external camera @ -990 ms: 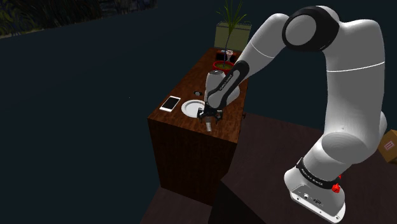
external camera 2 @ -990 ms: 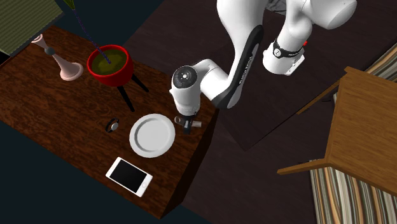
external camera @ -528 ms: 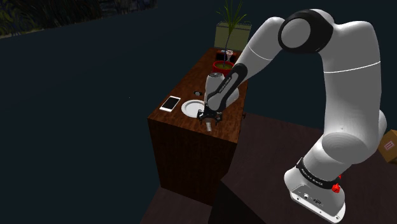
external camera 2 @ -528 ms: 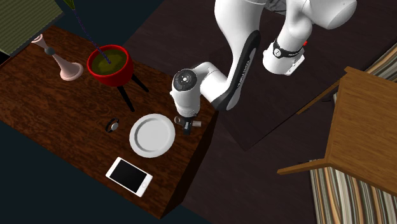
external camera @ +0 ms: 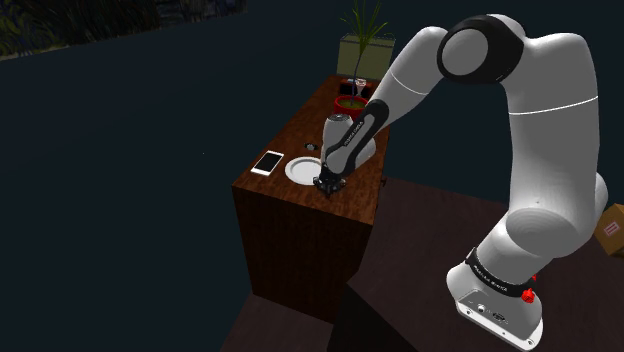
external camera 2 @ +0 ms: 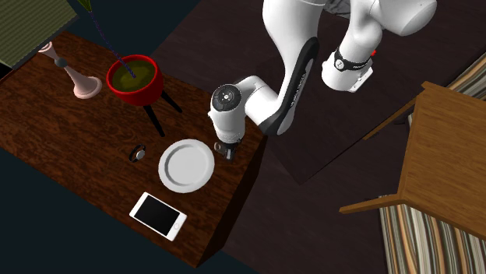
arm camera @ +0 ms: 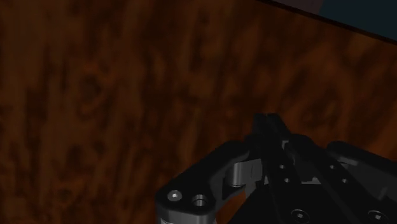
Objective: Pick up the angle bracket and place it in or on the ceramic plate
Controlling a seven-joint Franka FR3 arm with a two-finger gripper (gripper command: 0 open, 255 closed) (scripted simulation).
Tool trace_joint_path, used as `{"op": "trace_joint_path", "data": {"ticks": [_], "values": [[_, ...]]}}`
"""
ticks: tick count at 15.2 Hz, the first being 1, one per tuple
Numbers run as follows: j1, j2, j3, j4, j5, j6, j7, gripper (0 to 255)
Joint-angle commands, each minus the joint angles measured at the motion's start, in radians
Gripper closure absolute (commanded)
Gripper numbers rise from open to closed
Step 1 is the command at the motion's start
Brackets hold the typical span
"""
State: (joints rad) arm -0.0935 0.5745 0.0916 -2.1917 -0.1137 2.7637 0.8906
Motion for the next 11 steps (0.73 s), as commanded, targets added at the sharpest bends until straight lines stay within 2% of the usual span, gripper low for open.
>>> {"op": "trace_joint_path", "data": {"ticks": [1,4,5,11], "values": [[0.000,0.000,0.000,0.000,0.000,0.000,0.000,255],[0.000,0.000,0.000,0.000,0.000,0.000,0.000,255],[0.000,0.000,0.000,0.000,0.000,0.000,0.000,0],[0.032,-0.037,-0.070,0.140,-0.024,-0.170,0.073,0]]}}
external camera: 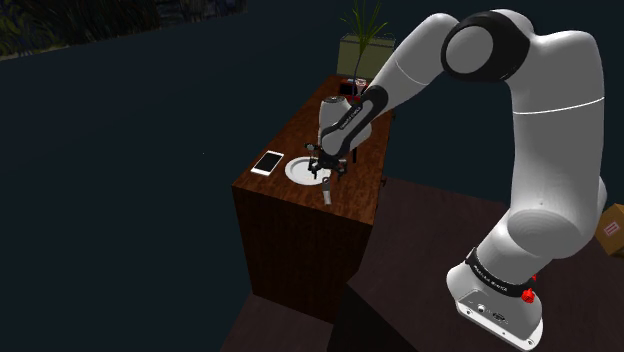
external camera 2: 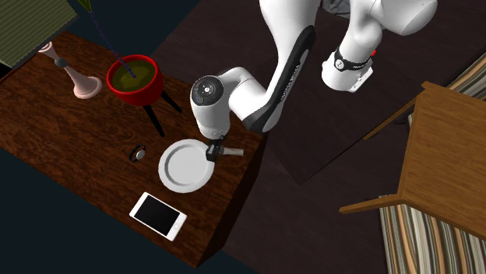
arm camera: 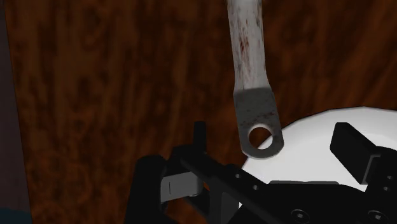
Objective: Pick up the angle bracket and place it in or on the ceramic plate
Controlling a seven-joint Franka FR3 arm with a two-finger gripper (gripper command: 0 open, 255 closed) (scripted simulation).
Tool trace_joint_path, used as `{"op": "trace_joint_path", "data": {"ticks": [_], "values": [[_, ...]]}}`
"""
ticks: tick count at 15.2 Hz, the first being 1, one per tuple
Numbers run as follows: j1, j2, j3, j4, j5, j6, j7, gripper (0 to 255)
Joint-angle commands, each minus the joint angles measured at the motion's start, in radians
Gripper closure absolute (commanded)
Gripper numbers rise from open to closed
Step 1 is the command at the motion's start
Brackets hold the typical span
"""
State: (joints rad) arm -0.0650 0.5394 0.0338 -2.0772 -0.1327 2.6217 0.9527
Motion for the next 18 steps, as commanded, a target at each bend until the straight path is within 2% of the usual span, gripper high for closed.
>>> {"op": "trace_joint_path", "data": {"ticks": [1,9,17,18], "values": [[0.007,-0.005,-0.022,0.049,-0.009,-0.054,0.021,0],[0.008,0.085,-0.030,0.072,-0.018,0.014,0.028,0],[0.008,0.085,-0.030,0.072,-0.018,0.014,0.028,0],[0.008,0.085,-0.030,0.072,-0.018,0.014,0.028,255]]}}
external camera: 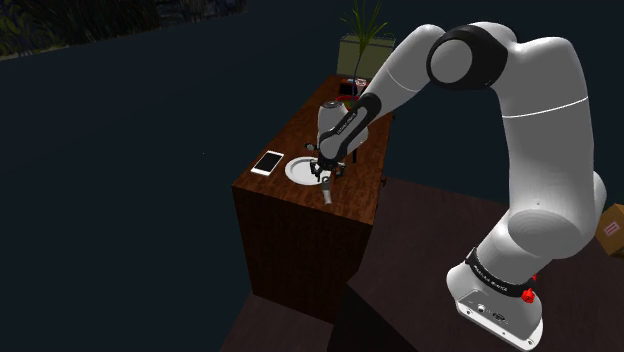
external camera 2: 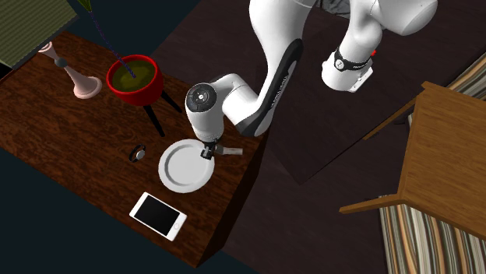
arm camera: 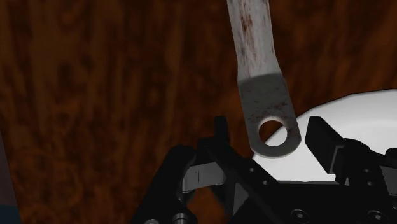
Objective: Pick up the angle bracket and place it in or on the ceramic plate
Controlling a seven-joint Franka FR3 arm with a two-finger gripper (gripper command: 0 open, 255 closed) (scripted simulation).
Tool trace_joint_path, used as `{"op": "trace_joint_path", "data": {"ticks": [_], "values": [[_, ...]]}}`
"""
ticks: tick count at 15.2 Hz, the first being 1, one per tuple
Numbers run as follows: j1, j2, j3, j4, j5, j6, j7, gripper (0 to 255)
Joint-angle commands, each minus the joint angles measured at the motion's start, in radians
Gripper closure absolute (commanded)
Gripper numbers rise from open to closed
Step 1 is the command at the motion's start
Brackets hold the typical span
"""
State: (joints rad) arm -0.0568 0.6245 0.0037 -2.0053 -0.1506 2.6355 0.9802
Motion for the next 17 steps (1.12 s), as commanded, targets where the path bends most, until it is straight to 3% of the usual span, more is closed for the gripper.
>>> {"op": "trace_joint_path", "data": {"ticks": [1,9,17], "values": [[0.000,0.000,0.000,0.000,0.000,0.000,0.000,255],[0.000,0.000,0.000,0.000,0.000,0.000,0.000,255],[-0.006,-0.094,0.009,-0.022,0.010,-0.072,-0.012,255]]}}
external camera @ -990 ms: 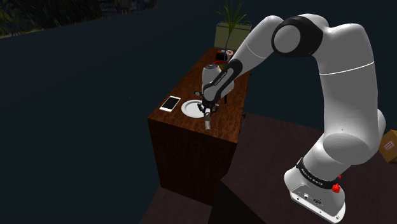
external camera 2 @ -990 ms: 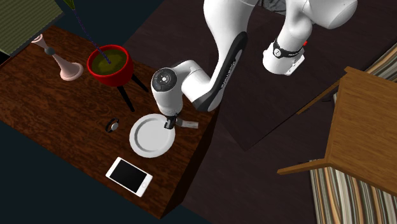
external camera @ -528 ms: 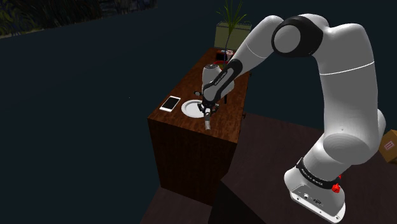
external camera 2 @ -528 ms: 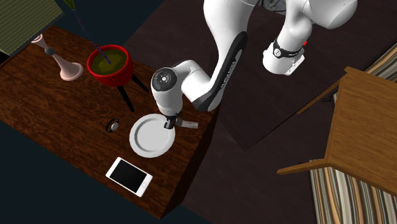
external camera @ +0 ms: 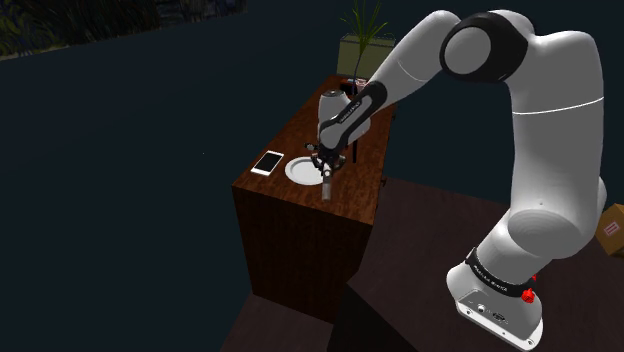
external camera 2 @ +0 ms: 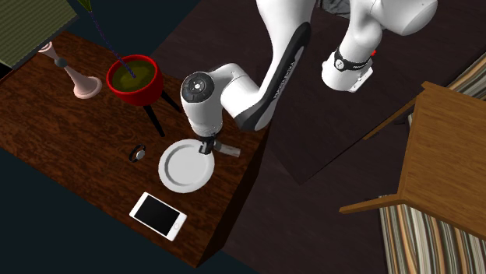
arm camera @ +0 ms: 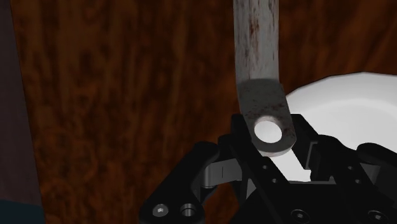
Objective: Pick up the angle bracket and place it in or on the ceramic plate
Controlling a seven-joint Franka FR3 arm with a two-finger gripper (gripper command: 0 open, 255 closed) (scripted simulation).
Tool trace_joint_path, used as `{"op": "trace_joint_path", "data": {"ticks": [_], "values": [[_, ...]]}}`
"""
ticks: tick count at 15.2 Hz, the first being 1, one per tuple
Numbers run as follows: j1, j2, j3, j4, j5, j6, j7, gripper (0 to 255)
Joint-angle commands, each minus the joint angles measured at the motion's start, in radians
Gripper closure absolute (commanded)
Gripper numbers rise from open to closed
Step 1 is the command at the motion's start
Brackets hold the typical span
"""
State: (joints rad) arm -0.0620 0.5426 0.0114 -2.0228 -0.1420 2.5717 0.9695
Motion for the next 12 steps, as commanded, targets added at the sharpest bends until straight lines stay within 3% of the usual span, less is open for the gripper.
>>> {"op": "trace_joint_path", "data": {"ticks": [1,10,12], "values": [[-0.001,-0.023,0.002,-0.006,0.002,-0.017,-0.003,255],[-0.006,-0.116,0.010,-0.013,0.014,-0.104,-0.016,255],[-0.013,-0.060,0.010,0.092,0.020,-0.152,-0.032,255]]}}
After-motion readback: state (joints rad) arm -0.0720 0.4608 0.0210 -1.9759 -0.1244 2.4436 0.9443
